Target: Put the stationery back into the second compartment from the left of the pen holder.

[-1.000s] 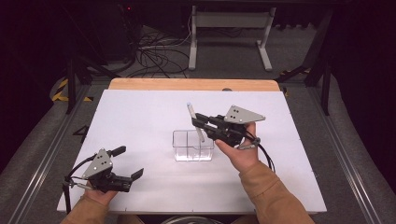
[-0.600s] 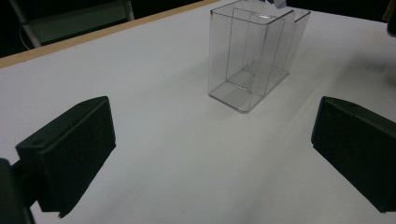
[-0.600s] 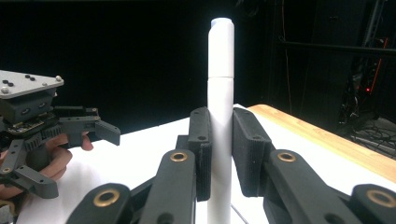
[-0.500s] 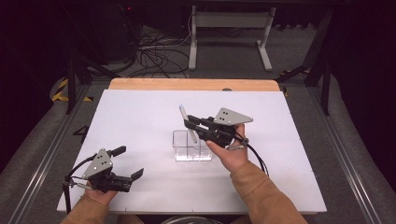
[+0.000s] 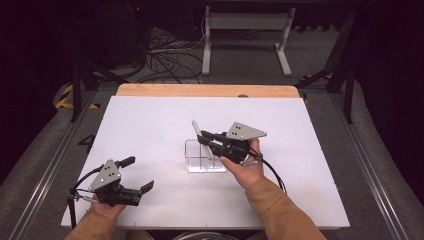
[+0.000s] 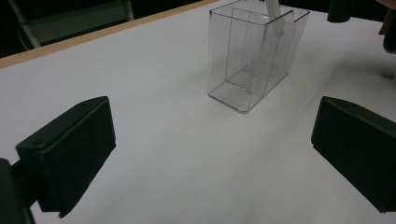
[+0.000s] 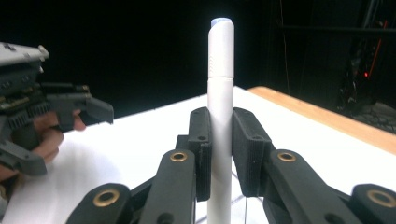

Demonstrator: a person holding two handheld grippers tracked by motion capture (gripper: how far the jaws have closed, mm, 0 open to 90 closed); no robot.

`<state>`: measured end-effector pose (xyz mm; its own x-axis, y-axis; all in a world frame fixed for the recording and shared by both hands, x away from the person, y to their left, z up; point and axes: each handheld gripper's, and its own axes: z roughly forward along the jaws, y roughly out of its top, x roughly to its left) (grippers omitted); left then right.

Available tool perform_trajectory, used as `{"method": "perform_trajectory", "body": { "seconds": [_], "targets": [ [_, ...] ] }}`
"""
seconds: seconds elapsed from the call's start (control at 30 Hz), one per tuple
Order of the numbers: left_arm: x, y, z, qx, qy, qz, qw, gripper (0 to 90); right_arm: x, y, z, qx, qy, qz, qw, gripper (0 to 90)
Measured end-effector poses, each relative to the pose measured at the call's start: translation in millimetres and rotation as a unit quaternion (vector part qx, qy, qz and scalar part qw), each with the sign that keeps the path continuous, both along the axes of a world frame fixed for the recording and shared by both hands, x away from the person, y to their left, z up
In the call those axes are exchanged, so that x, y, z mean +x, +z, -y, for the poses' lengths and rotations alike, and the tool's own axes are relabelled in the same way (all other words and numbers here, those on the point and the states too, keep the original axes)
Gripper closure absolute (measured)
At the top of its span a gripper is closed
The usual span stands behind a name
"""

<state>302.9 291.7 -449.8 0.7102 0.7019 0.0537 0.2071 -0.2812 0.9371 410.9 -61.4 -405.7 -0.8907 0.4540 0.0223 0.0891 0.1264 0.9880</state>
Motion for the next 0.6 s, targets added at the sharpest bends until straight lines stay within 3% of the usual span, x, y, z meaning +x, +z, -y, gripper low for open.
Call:
{"method": "perform_trajectory", "body": {
  "seconds": [0.57,0.6],
  "targets": [
    [1.1,-0.1,1.7,0.001,-0.003,-0.003,1.0000,0.5,-3.8,-12.1,3.8,-0.012,-0.006,-0.021,0.9997,78.5],
    [1.0,-0.2,2.0,-0.001,-0.003,-0.004,1.0000,0.5,-4.0,-11.8,4.9,-0.013,-0.008,-0.032,0.9994,72.7]
  ]
}}
